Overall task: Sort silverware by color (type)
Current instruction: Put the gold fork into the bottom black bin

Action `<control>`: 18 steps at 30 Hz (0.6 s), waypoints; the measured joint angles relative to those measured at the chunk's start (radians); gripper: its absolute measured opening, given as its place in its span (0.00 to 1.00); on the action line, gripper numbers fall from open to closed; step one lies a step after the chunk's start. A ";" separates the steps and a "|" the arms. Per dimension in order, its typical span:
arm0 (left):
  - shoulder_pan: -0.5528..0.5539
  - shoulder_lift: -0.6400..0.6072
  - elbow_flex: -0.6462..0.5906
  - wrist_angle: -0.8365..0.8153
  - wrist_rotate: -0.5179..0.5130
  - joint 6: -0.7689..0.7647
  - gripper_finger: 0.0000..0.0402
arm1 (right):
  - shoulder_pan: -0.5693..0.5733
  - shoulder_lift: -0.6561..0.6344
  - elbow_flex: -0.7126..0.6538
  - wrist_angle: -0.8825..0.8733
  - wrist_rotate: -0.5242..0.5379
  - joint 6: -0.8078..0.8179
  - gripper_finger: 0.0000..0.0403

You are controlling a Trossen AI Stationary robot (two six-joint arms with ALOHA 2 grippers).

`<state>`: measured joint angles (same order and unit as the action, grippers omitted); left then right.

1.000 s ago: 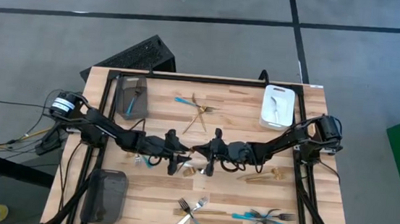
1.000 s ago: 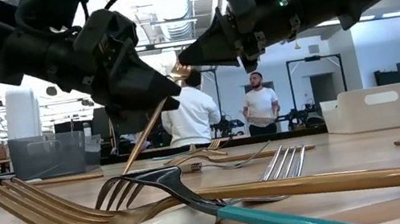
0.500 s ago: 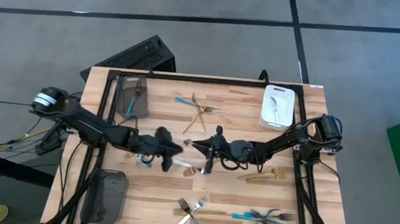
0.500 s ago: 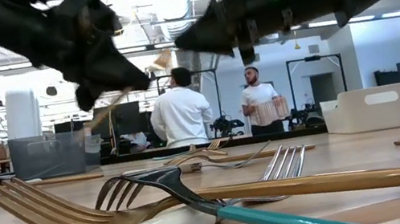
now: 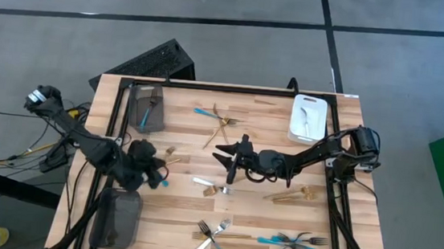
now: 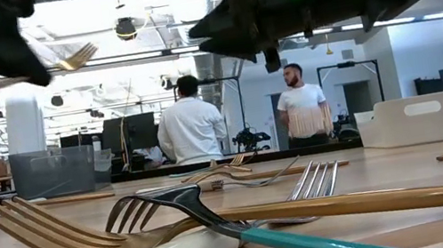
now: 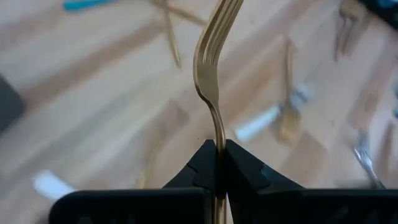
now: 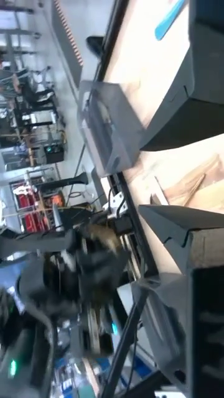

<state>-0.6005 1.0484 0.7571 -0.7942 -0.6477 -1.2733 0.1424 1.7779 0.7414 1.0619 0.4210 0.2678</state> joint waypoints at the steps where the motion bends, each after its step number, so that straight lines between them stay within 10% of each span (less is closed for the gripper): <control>1: -0.025 0.001 0.012 -0.012 0.048 -0.006 0.01 | -0.001 0.000 0.000 -0.012 0.000 0.004 0.44; 18: -0.632 0.213 0.140 -0.172 0.279 -0.819 0.01 | 0.000 0.000 0.000 -0.085 0.000 0.004 0.44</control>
<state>-1.2328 1.2616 0.8967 -0.9660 -0.3690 -2.0920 0.1427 1.7779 0.7414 0.9768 0.4206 0.2718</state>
